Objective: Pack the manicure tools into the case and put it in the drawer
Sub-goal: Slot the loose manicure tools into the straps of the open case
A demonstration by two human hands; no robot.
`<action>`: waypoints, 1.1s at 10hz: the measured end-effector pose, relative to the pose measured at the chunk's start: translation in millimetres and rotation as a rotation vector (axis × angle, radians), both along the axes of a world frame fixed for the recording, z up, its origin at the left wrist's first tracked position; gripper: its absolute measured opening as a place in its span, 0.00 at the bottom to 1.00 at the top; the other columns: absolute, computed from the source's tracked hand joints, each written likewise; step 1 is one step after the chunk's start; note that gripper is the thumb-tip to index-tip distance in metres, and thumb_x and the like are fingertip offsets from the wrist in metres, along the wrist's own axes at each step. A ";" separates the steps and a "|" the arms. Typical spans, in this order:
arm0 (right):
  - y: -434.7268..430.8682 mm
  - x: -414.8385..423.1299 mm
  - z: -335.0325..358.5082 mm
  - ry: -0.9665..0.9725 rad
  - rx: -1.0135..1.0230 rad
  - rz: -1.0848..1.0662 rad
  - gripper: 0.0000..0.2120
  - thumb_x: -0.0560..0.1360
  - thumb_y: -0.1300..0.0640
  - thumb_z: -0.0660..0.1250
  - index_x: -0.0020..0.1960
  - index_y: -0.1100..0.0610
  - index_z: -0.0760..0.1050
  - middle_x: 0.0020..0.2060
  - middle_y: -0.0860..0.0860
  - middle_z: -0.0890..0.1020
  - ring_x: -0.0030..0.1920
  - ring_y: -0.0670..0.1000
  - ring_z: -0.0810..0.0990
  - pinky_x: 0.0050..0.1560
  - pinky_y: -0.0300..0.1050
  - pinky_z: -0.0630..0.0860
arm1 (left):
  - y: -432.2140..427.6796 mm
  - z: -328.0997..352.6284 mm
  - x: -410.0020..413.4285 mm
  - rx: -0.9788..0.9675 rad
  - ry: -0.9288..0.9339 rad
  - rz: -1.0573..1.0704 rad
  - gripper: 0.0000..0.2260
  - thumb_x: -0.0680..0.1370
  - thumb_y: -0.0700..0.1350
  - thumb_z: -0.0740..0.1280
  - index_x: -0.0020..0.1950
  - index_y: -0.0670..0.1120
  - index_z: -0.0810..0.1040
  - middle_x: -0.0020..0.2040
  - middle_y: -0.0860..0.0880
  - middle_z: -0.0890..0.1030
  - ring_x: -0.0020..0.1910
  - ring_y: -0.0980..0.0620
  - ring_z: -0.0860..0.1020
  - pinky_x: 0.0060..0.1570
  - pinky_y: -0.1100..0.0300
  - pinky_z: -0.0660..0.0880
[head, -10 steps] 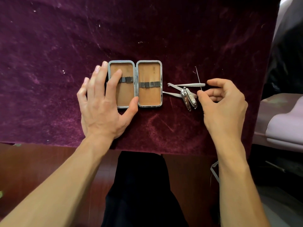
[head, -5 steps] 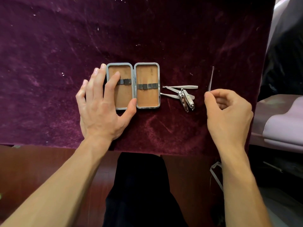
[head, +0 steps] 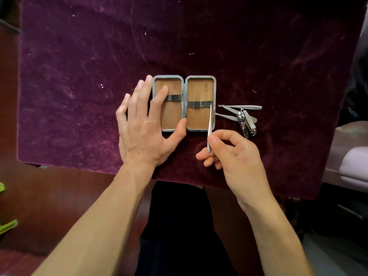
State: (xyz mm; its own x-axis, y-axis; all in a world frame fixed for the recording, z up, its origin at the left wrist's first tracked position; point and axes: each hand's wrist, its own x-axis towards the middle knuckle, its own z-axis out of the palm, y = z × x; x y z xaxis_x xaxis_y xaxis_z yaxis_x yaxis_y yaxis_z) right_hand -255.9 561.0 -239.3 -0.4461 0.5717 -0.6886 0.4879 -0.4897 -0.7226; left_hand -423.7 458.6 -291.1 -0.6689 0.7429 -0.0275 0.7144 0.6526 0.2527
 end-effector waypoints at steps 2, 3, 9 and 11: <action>-4.0 4.3 -2.5 -0.066 0.012 0.006 0.06 0.84 0.50 0.68 0.53 0.50 0.82 0.40 0.50 0.90 0.36 0.43 0.86 0.48 0.42 0.74 | -0.2 -0.3 1.1 0.001 -0.001 0.003 0.33 0.79 0.66 0.60 0.79 0.51 0.65 0.83 0.45 0.61 0.82 0.45 0.60 0.79 0.44 0.56; -3.5 3.3 -1.7 -0.078 0.019 -0.019 0.05 0.84 0.50 0.69 0.52 0.50 0.82 0.39 0.50 0.90 0.35 0.43 0.85 0.46 0.40 0.74 | -0.4 -0.4 1.3 0.006 0.002 0.004 0.32 0.79 0.66 0.61 0.79 0.51 0.65 0.83 0.45 0.62 0.82 0.45 0.60 0.79 0.44 0.56; -6.1 -13.7 -12.6 -0.168 0.067 -0.125 0.11 0.82 0.47 0.71 0.49 0.52 0.74 0.35 0.49 0.89 0.28 0.47 0.85 0.38 0.43 0.73 | 0.4 -0.6 1.0 -0.005 -0.003 -0.001 0.32 0.79 0.66 0.61 0.79 0.51 0.65 0.83 0.45 0.61 0.82 0.45 0.59 0.79 0.44 0.56; -7.4 -20.1 -13.2 -0.162 0.093 -0.180 0.10 0.82 0.48 0.72 0.49 0.53 0.75 0.34 0.50 0.89 0.26 0.46 0.84 0.26 0.34 0.74 | -0.4 -1.4 0.3 -0.004 0.004 -0.003 0.32 0.79 0.66 0.61 0.79 0.51 0.64 0.83 0.45 0.61 0.82 0.45 0.59 0.79 0.44 0.56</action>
